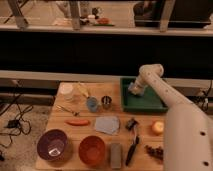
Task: Wipe tray with sponge
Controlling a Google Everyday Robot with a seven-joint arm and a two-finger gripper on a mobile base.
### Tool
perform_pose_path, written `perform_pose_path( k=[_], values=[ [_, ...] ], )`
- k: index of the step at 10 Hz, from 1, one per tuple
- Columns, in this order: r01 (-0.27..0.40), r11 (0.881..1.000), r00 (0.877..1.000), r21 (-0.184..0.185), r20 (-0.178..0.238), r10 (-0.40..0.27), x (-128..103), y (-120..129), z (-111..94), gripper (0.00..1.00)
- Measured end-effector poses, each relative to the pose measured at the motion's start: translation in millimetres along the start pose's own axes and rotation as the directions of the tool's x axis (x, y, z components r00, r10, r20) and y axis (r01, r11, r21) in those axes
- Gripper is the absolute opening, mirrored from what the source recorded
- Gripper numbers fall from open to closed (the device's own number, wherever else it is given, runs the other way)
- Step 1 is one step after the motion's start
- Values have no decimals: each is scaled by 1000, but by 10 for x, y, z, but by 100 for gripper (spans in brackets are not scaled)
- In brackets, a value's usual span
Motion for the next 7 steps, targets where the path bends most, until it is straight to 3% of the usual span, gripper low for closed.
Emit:
perform_pose_path(
  k=[7],
  values=[
    [-28,999,999,-40,19,29,327,388,-280,0]
  ],
)
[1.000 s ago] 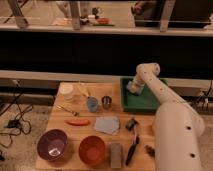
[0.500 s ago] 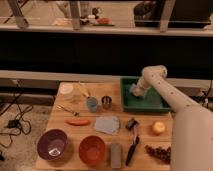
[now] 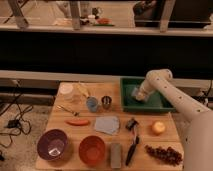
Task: Wipe tray with sponge
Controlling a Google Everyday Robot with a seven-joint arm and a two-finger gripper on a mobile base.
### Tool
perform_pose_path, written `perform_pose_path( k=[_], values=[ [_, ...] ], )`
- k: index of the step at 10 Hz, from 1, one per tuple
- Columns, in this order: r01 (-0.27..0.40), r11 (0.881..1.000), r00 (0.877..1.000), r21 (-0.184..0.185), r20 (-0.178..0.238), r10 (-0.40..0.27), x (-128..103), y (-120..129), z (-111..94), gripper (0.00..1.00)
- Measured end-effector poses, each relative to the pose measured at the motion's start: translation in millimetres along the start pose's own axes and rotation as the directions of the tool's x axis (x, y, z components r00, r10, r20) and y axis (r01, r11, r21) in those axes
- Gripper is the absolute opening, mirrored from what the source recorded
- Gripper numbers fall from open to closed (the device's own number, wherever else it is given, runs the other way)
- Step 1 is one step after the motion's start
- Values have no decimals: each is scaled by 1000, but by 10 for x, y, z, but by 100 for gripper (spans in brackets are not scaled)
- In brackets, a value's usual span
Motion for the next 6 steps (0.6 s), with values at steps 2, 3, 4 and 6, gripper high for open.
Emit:
perform_pose_path(
  k=[2,3,4,6],
  values=[
    [-2,1000,1000,-18,2,2,46,118,-21,0],
    [-9,1000,1000,-28,3,9,113,173,-37,0],
    [-7,999,1000,-34,5,7,118,204,-43,0],
    [6,999,1000,-46,11,-5,74,290,-50,0]
  ],
)
